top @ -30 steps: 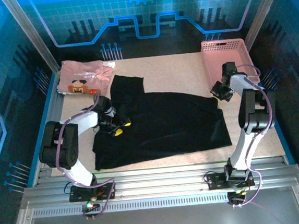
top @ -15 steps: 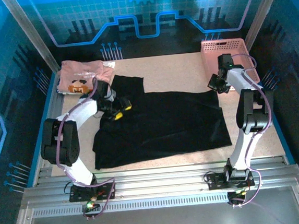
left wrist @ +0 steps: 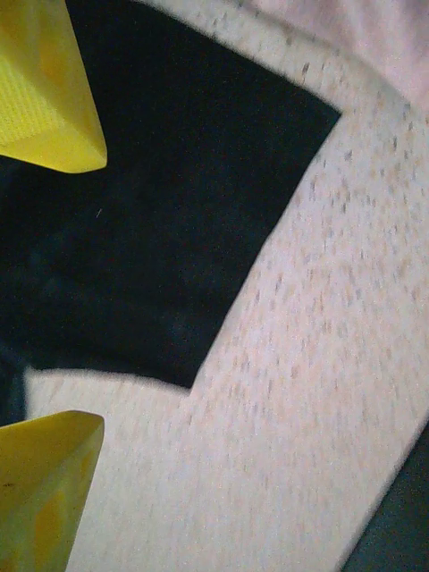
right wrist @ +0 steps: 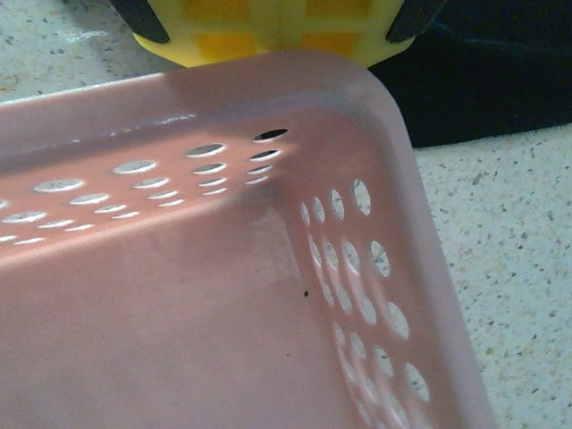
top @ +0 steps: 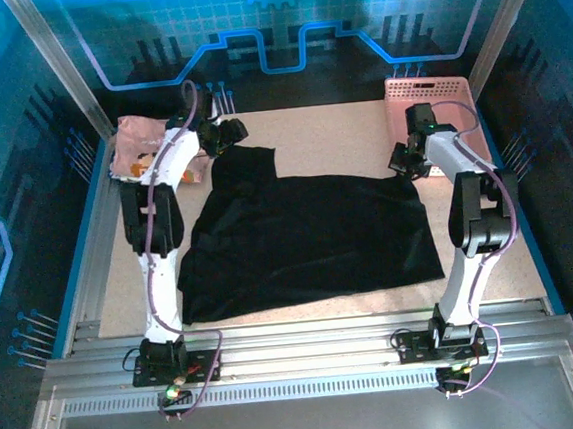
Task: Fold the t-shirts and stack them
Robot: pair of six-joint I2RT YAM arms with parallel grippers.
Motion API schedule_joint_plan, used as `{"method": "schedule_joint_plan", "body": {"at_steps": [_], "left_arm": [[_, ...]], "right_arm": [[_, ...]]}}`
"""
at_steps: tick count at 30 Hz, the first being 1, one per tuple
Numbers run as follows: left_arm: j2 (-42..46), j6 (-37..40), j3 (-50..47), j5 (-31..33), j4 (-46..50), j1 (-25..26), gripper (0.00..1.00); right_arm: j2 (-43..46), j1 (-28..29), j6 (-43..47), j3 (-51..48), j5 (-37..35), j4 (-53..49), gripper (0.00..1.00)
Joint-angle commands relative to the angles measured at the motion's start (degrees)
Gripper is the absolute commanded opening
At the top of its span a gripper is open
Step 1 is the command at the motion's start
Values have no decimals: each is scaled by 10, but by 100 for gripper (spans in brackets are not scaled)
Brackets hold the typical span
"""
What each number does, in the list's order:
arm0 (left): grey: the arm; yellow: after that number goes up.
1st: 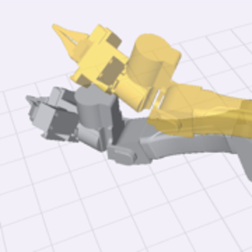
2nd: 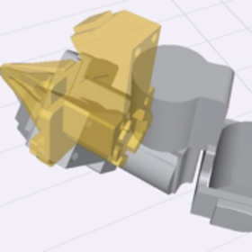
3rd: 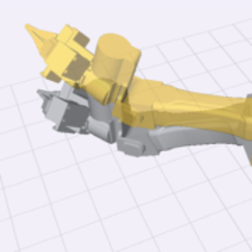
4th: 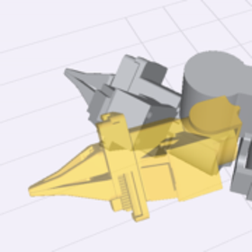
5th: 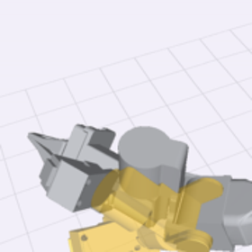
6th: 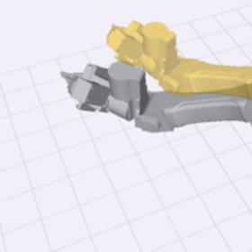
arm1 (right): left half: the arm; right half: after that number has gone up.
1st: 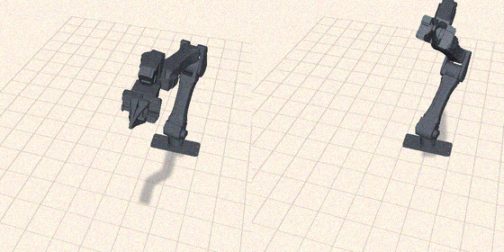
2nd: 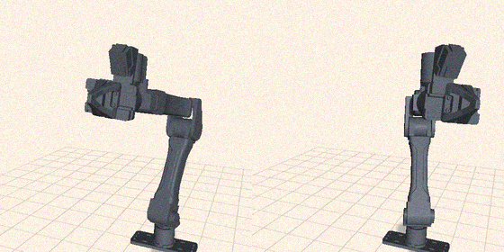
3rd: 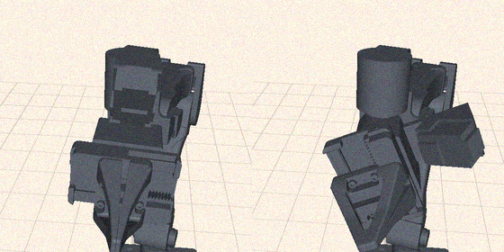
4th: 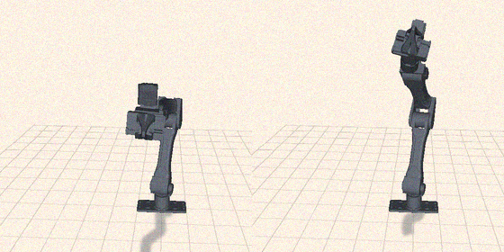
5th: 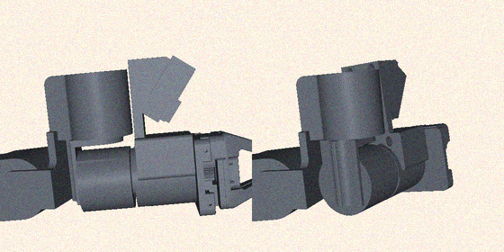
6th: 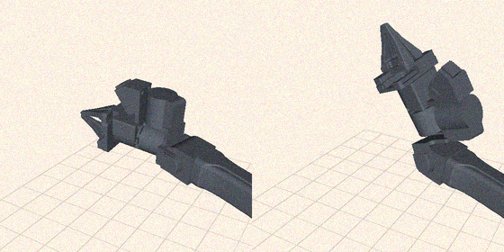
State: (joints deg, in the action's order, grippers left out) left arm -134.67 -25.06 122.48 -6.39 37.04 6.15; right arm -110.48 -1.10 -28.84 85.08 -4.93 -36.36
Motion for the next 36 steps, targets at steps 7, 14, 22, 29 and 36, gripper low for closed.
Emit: {"method": "schedule_joint_plan", "body": {"at_steps": [7,14,22,29,36], "left_arm": [[-96,90,108,138,47,-9,72],[-142,86,153,136,3,-14,72],[-178,67,171,99,-30,-18,71],[-212,28,214,91,-41,-20,69],[-278,-36,318,58,35,-24,64]], "right_arm": [[67,24,10,-11,41,43,0],[82,34,11,-26,52,28,0],[93,39,12,-36,52,22,0],[96,46,12,-23,53,9,0],[108,48,8,5,69,-4,0]]}}
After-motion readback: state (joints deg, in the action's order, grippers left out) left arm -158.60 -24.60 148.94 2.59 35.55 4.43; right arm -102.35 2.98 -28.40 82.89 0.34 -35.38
